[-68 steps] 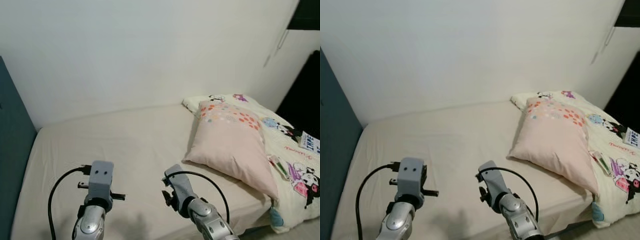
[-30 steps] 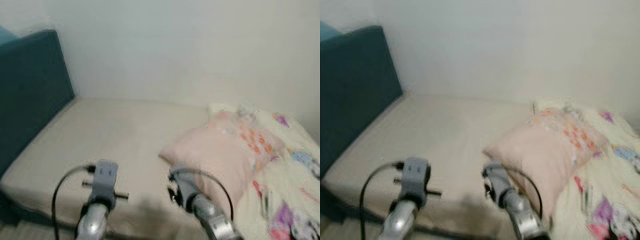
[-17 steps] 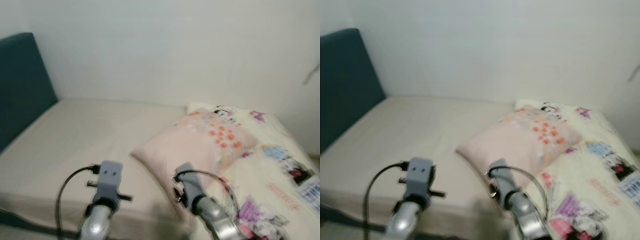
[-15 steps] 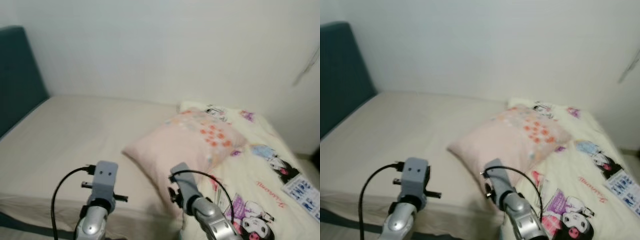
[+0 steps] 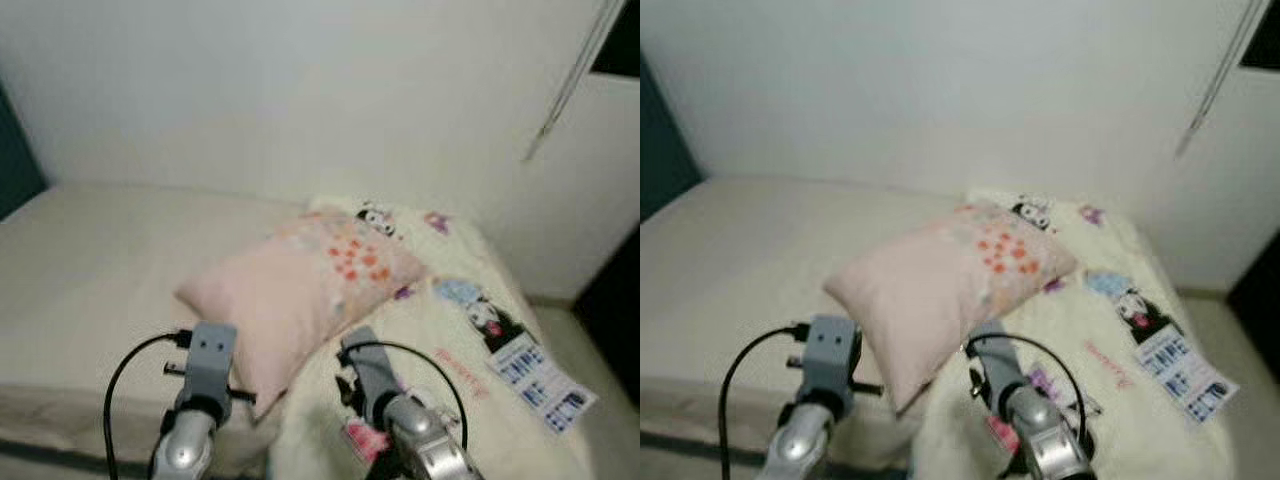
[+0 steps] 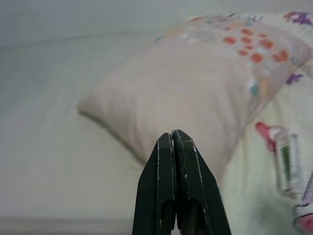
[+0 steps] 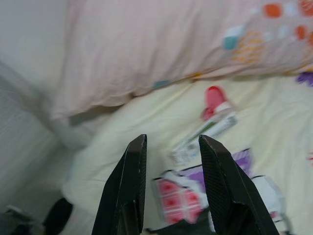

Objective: Clean up the room

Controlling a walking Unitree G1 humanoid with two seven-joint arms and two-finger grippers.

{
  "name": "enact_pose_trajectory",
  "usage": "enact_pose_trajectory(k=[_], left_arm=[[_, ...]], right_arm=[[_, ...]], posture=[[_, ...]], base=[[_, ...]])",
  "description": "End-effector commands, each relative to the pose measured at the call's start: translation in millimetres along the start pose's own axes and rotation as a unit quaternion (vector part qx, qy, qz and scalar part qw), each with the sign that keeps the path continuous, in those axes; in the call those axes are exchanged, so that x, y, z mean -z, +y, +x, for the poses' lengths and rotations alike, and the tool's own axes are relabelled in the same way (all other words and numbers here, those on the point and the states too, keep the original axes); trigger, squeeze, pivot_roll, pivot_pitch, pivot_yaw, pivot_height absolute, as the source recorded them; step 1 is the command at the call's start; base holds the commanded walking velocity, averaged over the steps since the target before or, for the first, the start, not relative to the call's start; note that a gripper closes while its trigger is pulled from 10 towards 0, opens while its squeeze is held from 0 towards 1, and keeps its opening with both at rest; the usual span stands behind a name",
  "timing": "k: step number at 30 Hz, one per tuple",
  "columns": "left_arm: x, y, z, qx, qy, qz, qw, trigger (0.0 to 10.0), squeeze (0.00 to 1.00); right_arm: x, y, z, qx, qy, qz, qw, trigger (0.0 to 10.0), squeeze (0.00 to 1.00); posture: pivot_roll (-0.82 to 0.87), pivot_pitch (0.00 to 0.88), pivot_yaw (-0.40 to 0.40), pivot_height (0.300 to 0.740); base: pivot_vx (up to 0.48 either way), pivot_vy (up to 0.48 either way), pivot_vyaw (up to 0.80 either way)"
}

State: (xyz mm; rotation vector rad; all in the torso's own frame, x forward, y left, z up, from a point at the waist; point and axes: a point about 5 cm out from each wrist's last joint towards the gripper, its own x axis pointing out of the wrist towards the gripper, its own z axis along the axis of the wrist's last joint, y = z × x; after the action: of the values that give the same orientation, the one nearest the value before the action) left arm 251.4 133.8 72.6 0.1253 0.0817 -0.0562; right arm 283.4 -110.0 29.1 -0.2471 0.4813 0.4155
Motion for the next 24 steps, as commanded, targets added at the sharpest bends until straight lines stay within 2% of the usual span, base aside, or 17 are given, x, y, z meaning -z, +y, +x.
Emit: enact_pose_trajectory(k=[1,9,20,24], left_arm=[[8,-1.9,-1.9,0.009,0.027,0.014,1.000,10.0,0.00],[9,-0.5,-0.2,0.004,0.028,0.011,1.000,10.0,0.00],[5,-2.0,2.6,-0.015,0.018,0.014,1.000,10.0,0.00],[5,-2.7,3.5,-0.012,0.019,0.015,1.000,10.0,0.00]], right_arm=[[3,-1.1,-1.0,0.003,0.003,0.001,1.000,10.0,0.00],[3,-1.3,-0.5,0.003,0.003,0.001,1.000,10.0,0.00],[1,-3.4,0.3,0.011,-0.002,0.000,1.000,10.0,0.00],[-1,-11.9,0.1,0.048,-0.010,0.011,0.999,10.0,0.00]], posture=[[-0.01,0.000,-0.056,0.740],[0.00,0.000,-0.054,0.740],[-0.01,0.000,-0.051,0.740],[-0.01,0.000,-0.049,0.740]], base=[[0.000,0.000,0.00],[0.000,0.395,0.00],[0.000,0.000,0.00],[0.000,0.000,0.00]])
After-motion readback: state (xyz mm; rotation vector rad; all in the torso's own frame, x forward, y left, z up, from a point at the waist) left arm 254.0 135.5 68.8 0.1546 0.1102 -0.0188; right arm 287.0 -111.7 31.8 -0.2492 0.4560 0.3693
